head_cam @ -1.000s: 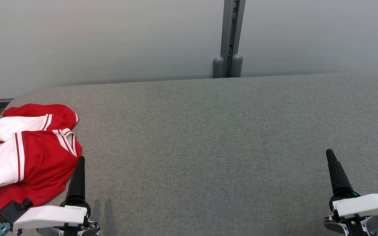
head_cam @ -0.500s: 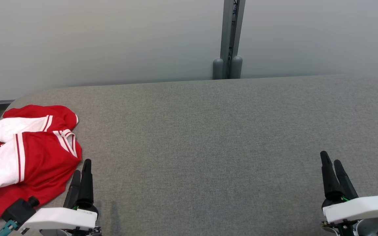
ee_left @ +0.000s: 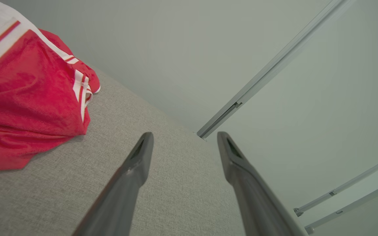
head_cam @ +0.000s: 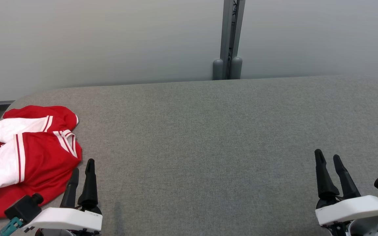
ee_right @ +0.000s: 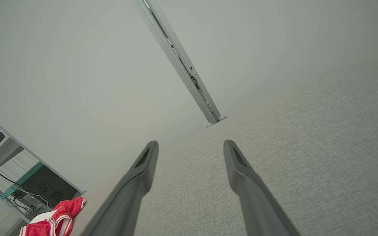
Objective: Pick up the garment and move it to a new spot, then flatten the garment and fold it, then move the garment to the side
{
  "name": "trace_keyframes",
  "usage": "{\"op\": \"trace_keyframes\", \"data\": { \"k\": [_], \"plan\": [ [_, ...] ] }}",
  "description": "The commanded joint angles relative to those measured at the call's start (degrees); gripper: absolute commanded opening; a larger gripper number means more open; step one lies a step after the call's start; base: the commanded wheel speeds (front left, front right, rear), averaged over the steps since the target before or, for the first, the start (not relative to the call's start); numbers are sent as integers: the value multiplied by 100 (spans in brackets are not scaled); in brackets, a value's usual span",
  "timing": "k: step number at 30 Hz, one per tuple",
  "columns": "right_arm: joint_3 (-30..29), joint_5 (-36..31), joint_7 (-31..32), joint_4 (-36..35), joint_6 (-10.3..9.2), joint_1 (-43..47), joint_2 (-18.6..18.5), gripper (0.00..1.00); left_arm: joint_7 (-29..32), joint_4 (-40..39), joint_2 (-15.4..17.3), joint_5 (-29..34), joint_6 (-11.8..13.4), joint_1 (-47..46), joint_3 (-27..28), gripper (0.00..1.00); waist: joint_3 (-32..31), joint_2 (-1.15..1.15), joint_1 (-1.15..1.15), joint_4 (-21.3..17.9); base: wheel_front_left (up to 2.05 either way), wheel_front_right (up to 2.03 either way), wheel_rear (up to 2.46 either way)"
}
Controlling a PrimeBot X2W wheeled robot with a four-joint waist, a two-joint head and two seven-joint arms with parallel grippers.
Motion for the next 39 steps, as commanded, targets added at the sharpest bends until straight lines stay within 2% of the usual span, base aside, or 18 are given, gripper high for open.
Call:
{"op": "trace_keyframes", "data": {
  "k": [1, 17, 39],
  "plan": [
    [12, -184, -66, -101, 10, -29, -54, 100, -58, -48, 43, 166, -21, -31, 17, 100, -1, 0, 0, -1, 0, 0, 0],
    [121, -1239, -317, -223, 11, 4, -65, 100, -306, -15, 50, 1171, -61, 36, 49, 100, -5, 0, 0, 2, 0, 0, 0],
    [-40, -2252, -591, -164, 13, 148, -75, 100, -585, 141, 57, 2334, -68, 142, 181, 100, -18, 0, 0, -15, 0, 0, 0]
  ]
}}
